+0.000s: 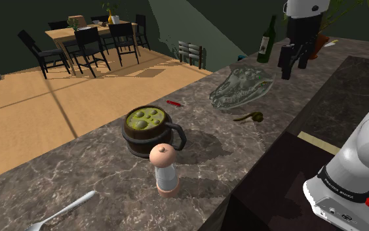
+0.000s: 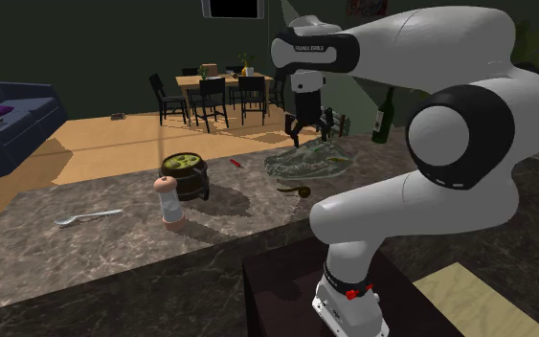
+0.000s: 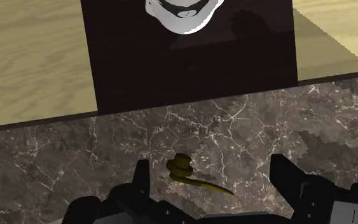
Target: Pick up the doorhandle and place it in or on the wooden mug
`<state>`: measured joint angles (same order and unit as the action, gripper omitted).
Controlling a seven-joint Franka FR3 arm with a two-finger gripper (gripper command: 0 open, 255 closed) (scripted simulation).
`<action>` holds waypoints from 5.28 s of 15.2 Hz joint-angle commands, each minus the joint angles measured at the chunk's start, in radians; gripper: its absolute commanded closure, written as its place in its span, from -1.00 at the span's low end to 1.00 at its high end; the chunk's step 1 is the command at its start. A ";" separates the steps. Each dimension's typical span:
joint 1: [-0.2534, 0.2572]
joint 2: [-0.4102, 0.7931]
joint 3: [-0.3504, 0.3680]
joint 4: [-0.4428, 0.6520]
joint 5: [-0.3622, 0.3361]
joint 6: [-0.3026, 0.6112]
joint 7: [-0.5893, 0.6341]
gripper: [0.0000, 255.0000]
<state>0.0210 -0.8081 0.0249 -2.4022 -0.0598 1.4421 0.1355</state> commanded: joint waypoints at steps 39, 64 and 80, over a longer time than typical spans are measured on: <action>-0.029 0.570 -0.173 -0.222 0.053 0.723 -0.143 1.00; -0.033 0.412 -0.159 -0.085 0.040 0.429 -0.122 1.00; -0.032 0.357 -0.149 0.088 0.042 0.201 -0.113 1.00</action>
<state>-0.0112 -0.4492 -0.1252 -2.3279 -0.0187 1.6594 0.0218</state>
